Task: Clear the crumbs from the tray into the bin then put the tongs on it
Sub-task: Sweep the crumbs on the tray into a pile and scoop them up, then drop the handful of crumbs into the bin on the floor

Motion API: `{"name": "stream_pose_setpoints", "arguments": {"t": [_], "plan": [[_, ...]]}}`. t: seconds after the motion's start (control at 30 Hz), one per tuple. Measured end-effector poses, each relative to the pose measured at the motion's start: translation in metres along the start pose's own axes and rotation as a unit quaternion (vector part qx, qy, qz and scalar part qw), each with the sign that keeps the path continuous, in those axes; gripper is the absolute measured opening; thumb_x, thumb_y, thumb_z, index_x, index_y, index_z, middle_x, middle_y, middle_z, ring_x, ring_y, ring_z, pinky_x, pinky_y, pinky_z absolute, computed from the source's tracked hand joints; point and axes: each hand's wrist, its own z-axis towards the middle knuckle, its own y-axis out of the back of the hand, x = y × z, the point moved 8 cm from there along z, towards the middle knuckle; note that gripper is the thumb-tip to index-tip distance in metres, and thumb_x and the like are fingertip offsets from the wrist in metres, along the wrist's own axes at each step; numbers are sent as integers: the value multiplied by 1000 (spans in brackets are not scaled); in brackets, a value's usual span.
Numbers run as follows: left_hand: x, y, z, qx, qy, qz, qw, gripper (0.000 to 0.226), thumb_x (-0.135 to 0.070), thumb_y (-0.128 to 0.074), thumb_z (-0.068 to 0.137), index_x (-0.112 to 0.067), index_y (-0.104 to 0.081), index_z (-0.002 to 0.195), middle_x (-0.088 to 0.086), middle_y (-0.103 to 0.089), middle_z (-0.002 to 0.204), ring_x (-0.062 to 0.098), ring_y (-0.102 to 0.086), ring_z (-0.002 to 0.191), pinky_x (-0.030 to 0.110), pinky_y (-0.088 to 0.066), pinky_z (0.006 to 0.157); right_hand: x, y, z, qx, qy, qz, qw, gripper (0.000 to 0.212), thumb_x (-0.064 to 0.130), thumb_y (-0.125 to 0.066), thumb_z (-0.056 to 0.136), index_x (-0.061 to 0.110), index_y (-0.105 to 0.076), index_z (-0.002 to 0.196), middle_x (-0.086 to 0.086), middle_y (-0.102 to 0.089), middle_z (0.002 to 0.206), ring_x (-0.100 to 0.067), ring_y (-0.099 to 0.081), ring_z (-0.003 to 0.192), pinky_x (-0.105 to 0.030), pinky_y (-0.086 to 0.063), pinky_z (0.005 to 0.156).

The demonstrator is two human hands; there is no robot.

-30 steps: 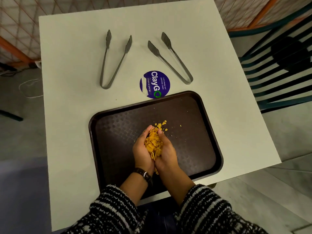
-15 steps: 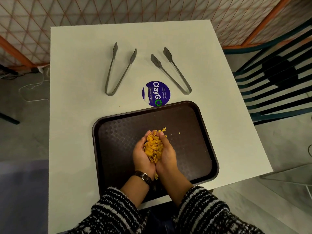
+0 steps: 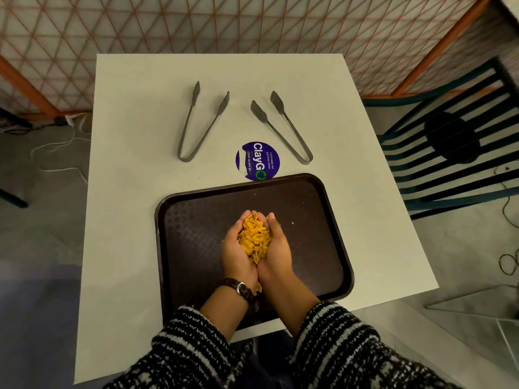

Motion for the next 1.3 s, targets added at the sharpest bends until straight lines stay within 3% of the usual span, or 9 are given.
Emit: {"name": "stream_pose_setpoints", "arguments": {"t": [0.13, 0.27, 0.37, 0.53, 0.67, 0.8, 1.0, 1.13, 1.3], "plan": [[0, -9, -11, 10, -22, -10, 1000, 25, -20, -43, 92, -12, -65, 101, 12, -66, 109, 25, -62, 102, 39, -47, 95, 7, -3, -8, 33, -2, 2, 999, 29, 28, -56, 91, 3, -70, 92, -14, -70, 98, -26, -68, 91, -40, -52, 89], [14, -16, -28, 19, -33, -2, 999, 25, -20, -45, 91, -12, -66, 103, 13, -65, 114, 27, -62, 107, 40, -47, 97, 24, 5, -24, 65, 1, -3, 998, 31, 30, -53, 92, 4, -70, 93, -13, -71, 96, -26, -65, 98, -41, -48, 97], [36, -24, -45, 29, -46, -11, 998, 25, -17, -47, 90, -9, -66, 103, 15, -65, 113, 27, -63, 103, 40, -48, 95, 44, 24, -39, 76, 10, -5, 997, 31, 31, -55, 91, 4, -71, 96, -13, -72, 100, -26, -68, 97, -39, -52, 88], [98, -34, -84, 54, -60, -25, 996, 25, -16, -42, 93, -10, -66, 95, 6, -74, 80, 18, -70, 75, 31, -56, 77, 82, 80, -65, 92, 33, -4, 995, 29, 28, -57, 89, 6, -73, 80, -10, -73, 86, -22, -71, 81, -37, -54, 79], [166, -35, -116, 75, -35, -40, 996, 27, -19, -40, 93, -9, -64, 98, 8, -70, 92, 22, -66, 86, 35, -51, 88, 118, 137, -89, 117, 46, 30, 992, 30, 25, -56, 91, 8, -73, 74, -7, -73, 80, -19, -71, 78, -36, -52, 83], [235, -29, -143, 74, -4, -36, 997, 26, -19, -41, 93, -10, -65, 98, 8, -71, 87, 20, -68, 80, 32, -55, 80, 146, 204, -110, 86, 59, 17, 994, 26, 29, -58, 89, 6, -71, 86, -11, -71, 90, -24, -68, 87, -38, -52, 86], [320, -13, -158, 57, 26, 11, 998, 26, -16, -41, 93, -10, -66, 91, 4, -73, 77, 16, -70, 71, 27, -58, 66, 179, 289, -123, 44, 84, 89, 991, 34, 24, -55, 92, 9, -72, 66, -5, -71, 73, -20, -68, 77, -37, -51, 87], [372, 10, -139, 44, 63, 78, 994, 23, -18, -44, 90, -9, -65, 94, 10, -68, 91, 22, -66, 84, 35, -52, 84, 183, 345, -107, -2, 95, 130, 987, 25, 22, -57, 89, 9, -69, 72, -6, -69, 76, -22, -67, 80, -38, -50, 86], [437, 55, -76, -5, 126, 162, 979, 24, -17, -45, 89, -8, -67, 94, 12, -70, 91, 25, -67, 85, 36, -55, 82, 175, 423, -46, -91, 110, 182, 973, 36, 21, -53, 92, 10, -73, 65, -6, -72, 73, -19, -71, 71, -31, -59, 70]]}}
